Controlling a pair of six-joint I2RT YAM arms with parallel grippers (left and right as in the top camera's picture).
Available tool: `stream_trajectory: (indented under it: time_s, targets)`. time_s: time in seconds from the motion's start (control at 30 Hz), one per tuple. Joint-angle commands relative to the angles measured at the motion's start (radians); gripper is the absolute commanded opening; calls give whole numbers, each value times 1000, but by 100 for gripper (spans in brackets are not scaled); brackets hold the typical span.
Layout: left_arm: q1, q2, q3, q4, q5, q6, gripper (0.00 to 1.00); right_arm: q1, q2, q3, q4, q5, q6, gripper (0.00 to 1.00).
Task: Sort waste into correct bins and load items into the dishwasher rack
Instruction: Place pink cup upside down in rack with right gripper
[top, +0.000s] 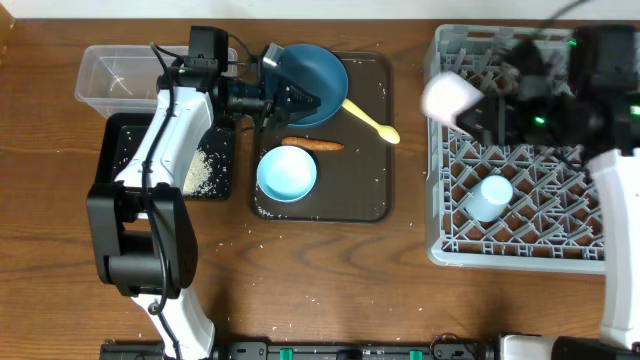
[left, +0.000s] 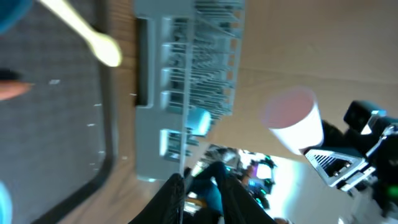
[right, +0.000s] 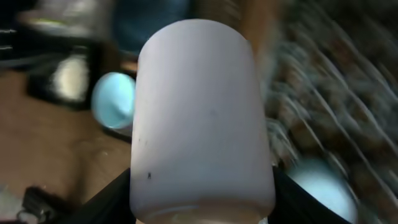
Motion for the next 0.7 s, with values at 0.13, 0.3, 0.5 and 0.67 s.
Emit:
stream_trajectory:
  time_s: [0.13, 0.3, 0.5, 0.67]
  targets:
    - [0, -27, 7, -126, -312, 38, 23, -201, 2, 11, -171, 329, 99, 43]
    - [0, -27, 7, -205, -444, 68, 23, -268, 6, 11, -198, 446, 158, 43]
    - [0, -27, 7, -246, -521, 107, 23, -286, 51, 11, -254, 530, 224, 40]
    - [0, -27, 7, -257, -594, 107, 23, -286, 131, 11, -298, 534, 223, 45]
